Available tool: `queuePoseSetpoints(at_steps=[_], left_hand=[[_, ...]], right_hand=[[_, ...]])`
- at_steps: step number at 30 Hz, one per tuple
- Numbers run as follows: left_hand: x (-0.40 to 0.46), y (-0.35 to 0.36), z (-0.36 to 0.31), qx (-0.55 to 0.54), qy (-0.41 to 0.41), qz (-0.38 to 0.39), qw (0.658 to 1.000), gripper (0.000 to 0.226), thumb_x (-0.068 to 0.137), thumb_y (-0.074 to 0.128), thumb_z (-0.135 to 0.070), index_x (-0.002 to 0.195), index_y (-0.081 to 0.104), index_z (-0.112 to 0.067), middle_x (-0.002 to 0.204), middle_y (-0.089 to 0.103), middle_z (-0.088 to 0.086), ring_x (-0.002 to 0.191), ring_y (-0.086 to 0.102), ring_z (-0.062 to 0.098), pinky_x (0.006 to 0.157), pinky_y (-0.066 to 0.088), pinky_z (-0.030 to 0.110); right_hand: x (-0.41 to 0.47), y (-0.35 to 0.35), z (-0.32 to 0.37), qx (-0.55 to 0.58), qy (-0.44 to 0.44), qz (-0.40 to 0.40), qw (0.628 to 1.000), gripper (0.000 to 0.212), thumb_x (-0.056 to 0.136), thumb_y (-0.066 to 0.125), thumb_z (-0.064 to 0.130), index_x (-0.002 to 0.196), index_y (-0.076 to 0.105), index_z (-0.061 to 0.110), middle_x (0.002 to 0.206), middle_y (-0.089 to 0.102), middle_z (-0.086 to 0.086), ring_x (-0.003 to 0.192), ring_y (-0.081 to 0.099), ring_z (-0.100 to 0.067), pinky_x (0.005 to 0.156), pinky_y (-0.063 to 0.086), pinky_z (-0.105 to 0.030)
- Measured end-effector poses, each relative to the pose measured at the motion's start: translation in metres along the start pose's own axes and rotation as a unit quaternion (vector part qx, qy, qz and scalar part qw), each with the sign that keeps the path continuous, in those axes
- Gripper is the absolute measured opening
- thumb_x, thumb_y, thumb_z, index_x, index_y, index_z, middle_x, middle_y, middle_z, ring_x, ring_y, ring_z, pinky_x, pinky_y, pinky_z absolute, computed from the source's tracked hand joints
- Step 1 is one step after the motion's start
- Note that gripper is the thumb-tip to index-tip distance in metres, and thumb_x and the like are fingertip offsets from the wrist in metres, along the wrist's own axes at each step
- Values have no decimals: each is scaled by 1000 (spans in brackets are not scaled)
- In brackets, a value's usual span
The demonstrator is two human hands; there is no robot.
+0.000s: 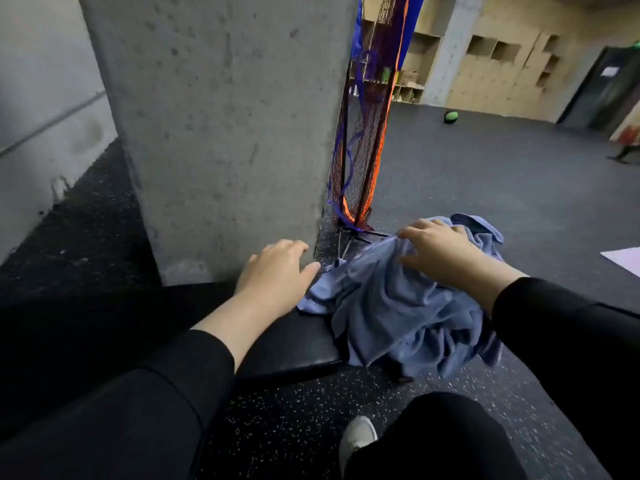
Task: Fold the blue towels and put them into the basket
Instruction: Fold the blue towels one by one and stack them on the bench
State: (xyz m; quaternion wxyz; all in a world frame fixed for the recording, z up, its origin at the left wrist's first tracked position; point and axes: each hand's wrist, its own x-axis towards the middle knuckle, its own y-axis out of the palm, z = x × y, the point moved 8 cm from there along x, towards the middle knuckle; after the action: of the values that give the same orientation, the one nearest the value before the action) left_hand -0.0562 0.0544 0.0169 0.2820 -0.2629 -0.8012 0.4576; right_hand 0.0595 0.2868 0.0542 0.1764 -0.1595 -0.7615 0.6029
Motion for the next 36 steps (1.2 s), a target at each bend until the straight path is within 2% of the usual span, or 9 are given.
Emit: queuePoseSetpoints(at_steps=[4, 8, 16, 18, 21, 26, 29, 33, 36], left_hand=[[17, 45, 21, -61, -31, 28, 997, 45, 101, 49, -47, 140, 52, -24, 144, 52, -5, 132, 47, 22, 107, 39, 40], [30, 78, 27, -94, -35, 51, 994, 47, 100, 51, -45, 141, 51, -23, 146, 51, -2, 133, 46, 22, 109, 39, 42], [39, 75, 2, -183, -8, 42, 982, 42, 101, 51, -44, 140, 52, -27, 142, 53, -6, 129, 48, 17, 101, 38, 30], [39, 71, 1, -233, -18, 30, 972, 40, 101, 52, -43, 138, 53, -29, 139, 54, -9, 126, 51, 13, 93, 37, 24], [39, 61, 5, -310, -41, 6, 950, 48, 100, 52, -46, 146, 46, -32, 145, 53, -10, 130, 50, 8, 103, 40, 28], [36, 44, 23, -375, -77, -17, 924, 59, 99, 52, -49, 153, 33, -38, 147, 52, -7, 135, 48, 9, 110, 36, 30], [33, 32, 31, -410, -93, -28, 907, 62, 99, 53, -48, 155, 28, -38, 149, 50, -8, 132, 48, 4, 102, 34, 21], [27, 9, 46, -451, -100, -59, 885, 61, 101, 48, -47, 157, 25, -36, 147, 47, -11, 114, 48, -10, 78, 35, -3], [18, -7, 66, -471, -115, -84, 870, 57, 102, 45, -48, 155, 29, -36, 126, 49, -28, 92, 46, -33, 72, 34, -8]], right_hand=[[22, 27, 4, -87, -33, -2, 996, 50, 84, 61, 57, 127, 54, 33, 136, 52, 7, 127, 44, -22, 95, 37, -49], [41, 40, 10, -107, -40, -24, 993, 26, 87, 61, 46, 107, 55, 31, 118, 56, 5, 116, 50, -23, 91, 34, -47], [60, 6, 14, 61, -31, -73, 995, 12, 93, 61, 39, 89, 56, 28, 98, 57, 6, 101, 53, -24, 93, 34, -44], [62, -19, 16, 141, -26, -112, 983, 11, 93, 62, 34, 88, 54, 28, 91, 57, 6, 93, 55, -25, 84, 38, -39], [64, -57, 20, 240, -12, -162, 957, 12, 95, 62, 27, 90, 51, 24, 84, 58, 3, 80, 52, -24, 69, 35, -31], [67, -112, 35, 319, -3, -236, 918, 11, 98, 59, 26, 101, 55, 16, 95, 66, -4, 80, 54, -18, 64, 39, -26], [66, -144, 50, 355, -9, -271, 895, 22, 99, 58, 25, 110, 58, 6, 98, 68, -10, 73, 51, -16, 62, 41, -9], [64, -179, 83, 426, -43, -303, 851, 27, 100, 57, 29, 110, 55, 5, 100, 72, -9, 88, 65, -24, 82, 55, -40], [59, -199, 113, 471, -75, -334, 813, 19, 99, 58, 30, 98, 54, 12, 79, 64, 2, 72, 58, -13, 75, 52, -37]])
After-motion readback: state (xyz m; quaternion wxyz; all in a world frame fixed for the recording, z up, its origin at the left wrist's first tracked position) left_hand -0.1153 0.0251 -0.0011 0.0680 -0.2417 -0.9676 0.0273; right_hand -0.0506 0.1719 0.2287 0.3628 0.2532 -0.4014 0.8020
